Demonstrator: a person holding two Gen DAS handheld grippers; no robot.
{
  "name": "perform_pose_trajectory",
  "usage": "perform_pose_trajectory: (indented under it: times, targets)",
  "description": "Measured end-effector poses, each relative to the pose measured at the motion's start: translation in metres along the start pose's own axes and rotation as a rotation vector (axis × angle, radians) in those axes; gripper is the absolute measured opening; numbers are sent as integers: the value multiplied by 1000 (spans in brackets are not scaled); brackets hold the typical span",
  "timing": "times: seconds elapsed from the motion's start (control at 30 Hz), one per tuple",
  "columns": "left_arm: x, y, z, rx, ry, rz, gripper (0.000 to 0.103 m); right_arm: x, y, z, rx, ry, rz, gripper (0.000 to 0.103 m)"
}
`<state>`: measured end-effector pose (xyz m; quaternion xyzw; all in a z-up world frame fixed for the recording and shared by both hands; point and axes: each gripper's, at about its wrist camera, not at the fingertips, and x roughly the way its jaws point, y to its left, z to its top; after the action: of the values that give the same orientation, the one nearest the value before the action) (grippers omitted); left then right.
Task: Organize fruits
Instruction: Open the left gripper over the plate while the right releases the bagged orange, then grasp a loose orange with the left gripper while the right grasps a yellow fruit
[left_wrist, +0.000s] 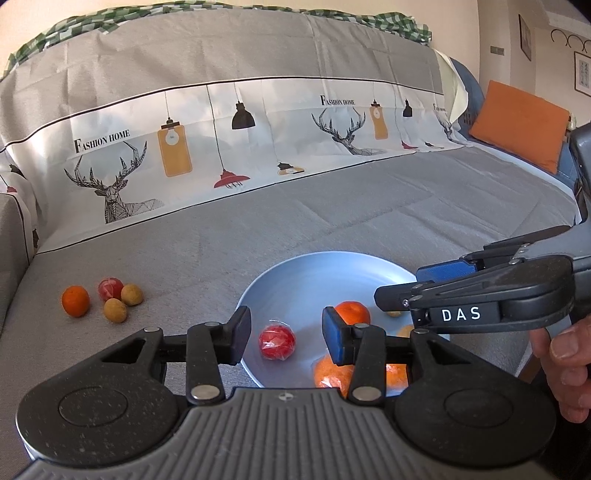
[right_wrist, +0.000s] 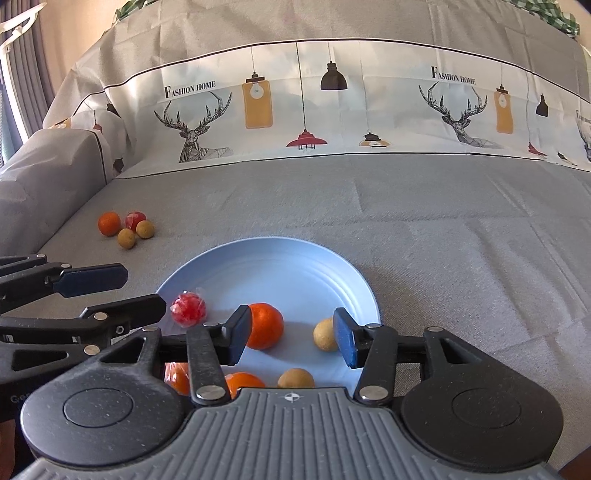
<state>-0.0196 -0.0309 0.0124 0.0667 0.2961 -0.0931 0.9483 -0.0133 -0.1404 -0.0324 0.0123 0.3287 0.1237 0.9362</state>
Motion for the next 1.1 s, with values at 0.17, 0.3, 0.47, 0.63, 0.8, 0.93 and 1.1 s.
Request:
perform_pose_trajectory:
  times: [0.17,0.3,0.47,0.63,0.8,0.93,1.1]
  targets:
    - [-5,0,1,-7,-12,6,47,-3,-1,1,10,-15,-2,51]
    - [-6,3,2,-18,-14,13,46,-3,-1,3,18,-24,-3,51]
    - [-7,6,3,-31,-20,9,46,-3,0,4,21,-31,-3,51]
    - [-7,9,3,-41,-22,0,45,-3,0,6,25,-40,-5,41]
    - [-7,12,5,-63,-28,-14,45,-1,2,8,27,-44,2,23]
    - [-7,15,6,-80,-30,-13,45,1,5,9,27,-47,9,22]
    - [-7,18,8,-97,-38,-9,43,2,8,12,31,-58,25,22]
